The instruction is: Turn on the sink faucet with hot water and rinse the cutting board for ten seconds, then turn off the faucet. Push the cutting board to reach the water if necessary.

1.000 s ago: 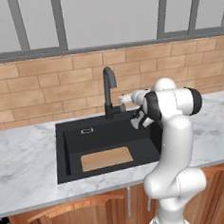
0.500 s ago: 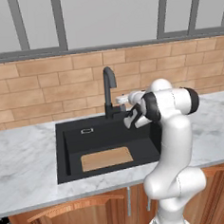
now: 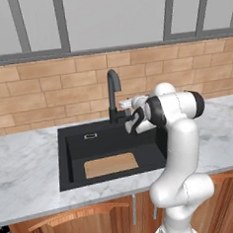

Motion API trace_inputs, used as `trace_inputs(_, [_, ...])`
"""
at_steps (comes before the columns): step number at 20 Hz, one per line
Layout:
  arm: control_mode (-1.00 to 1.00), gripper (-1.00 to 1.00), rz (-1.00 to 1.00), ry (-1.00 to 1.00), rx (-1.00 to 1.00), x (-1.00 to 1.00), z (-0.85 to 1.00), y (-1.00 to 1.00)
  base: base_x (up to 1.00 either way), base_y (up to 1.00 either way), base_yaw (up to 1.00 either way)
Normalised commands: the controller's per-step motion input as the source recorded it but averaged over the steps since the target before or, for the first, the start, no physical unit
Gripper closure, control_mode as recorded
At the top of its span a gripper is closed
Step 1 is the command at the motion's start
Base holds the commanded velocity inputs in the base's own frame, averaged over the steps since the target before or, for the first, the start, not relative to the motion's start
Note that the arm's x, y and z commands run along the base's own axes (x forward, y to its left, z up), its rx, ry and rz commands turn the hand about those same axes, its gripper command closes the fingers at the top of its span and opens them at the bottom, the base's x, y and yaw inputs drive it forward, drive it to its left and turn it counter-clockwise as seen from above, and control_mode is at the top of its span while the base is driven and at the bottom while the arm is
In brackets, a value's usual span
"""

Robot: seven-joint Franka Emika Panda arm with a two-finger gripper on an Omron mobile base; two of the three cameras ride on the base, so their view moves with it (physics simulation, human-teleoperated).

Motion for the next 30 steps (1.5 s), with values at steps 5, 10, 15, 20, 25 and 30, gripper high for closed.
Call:
trace_inputs(5, [-1.0, -1.0, 0.0, -0.03, 0.02, 0.08, -0.09, 0.0, 0.0, 0.0, 0.0])
trace_inputs(10, [-1.0, -1.0, 0.0, 0.0, 0.04, 0.1, -0.01, -0.03, 0.0, 0.0, 0.0])
trace_inputs(15, [-1.0, -1.0, 0.0, -0.01, 0.04, 0.13, -0.03, -0.09, 0.0, 0.0, 0.0])
trace_inputs(20, [-1.0, -1.0, 0.0, -0.02, 0.03, 0.07, -0.12, -0.09, 0.0, 0.0, 0.0])
trace_inputs(25, [-1.0, -1.0, 0.0, 0.0, 0.01, 0.04, -0.25, -0.04, 0.0, 0.0, 0.0])
trace_inputs(30, [-1.0, -1.0, 0.0, 0.0, 0.0, 0.08, -0.22, 0.0, 0.0, 0.0, 0.0])
